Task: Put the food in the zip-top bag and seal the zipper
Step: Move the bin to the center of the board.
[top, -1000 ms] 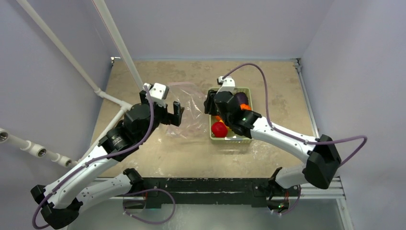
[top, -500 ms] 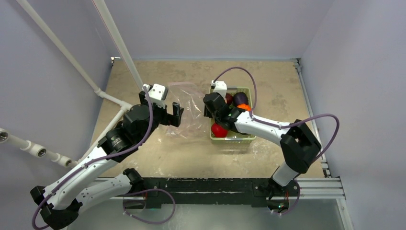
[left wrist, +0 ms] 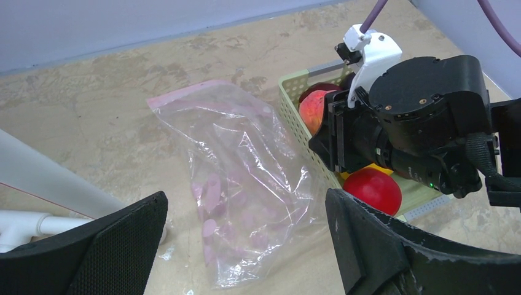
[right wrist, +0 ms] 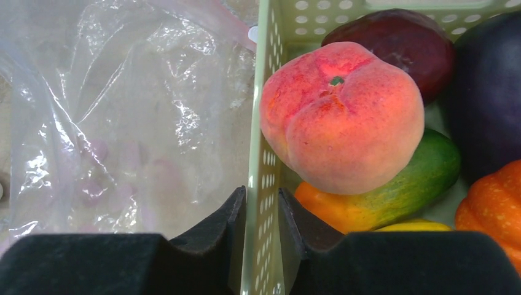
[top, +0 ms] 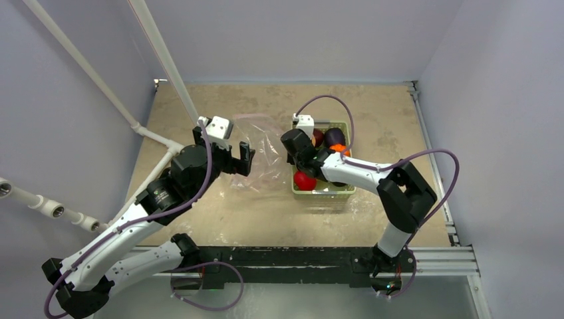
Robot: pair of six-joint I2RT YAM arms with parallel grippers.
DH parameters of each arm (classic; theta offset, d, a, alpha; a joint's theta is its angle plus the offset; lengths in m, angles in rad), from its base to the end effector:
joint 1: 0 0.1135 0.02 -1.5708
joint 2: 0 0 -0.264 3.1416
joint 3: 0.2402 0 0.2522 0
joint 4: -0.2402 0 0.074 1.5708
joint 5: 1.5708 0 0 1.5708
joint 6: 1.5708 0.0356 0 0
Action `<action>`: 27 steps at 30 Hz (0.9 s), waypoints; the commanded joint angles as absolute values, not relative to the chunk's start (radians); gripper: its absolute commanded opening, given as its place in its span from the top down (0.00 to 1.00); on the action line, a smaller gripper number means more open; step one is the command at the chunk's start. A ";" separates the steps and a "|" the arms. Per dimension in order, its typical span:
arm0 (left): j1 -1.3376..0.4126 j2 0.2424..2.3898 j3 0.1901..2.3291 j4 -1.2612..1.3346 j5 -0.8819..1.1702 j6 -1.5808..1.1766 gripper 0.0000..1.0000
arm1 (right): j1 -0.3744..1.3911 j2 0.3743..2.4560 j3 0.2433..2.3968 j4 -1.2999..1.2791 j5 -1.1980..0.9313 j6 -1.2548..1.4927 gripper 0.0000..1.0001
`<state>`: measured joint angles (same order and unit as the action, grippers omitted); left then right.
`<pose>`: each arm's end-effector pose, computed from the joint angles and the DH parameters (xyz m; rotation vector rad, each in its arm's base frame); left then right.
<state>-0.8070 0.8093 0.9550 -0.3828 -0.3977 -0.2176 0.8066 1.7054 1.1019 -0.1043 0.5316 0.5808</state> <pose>0.1312 -0.1171 0.3744 0.2472 1.7876 -0.3747 0.2695 0.2551 0.2174 0.0256 2.1713 0.1833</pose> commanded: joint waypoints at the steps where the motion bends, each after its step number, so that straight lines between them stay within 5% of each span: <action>1: -0.802 0.799 0.953 -0.356 -0.402 -0.212 0.01 | 0.798 1.712 1.141 -0.078 0.564 0.583 0.74; 13: -0.803 0.809 0.952 -0.356 -0.405 -0.211 0.01 | 0.740 1.664 1.089 -0.082 0.574 0.567 1.00; 20: -0.803 0.830 0.952 -0.357 -0.406 -0.217 0.01 | 0.727 1.628 1.049 -0.074 0.555 0.564 1.00; 24: -0.803 0.857 0.958 -0.357 -0.398 -0.232 0.01 | 0.727 1.605 1.053 -0.074 0.562 0.564 0.67; 27: -0.803 0.882 0.963 -0.351 -0.397 -0.248 0.01 | 0.727 1.568 1.066 -0.083 0.560 0.555 0.51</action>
<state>-0.8070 0.8574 0.9550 -0.3824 -0.3981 -0.2245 0.7273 1.6474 1.0512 -0.0944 0.5327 0.5652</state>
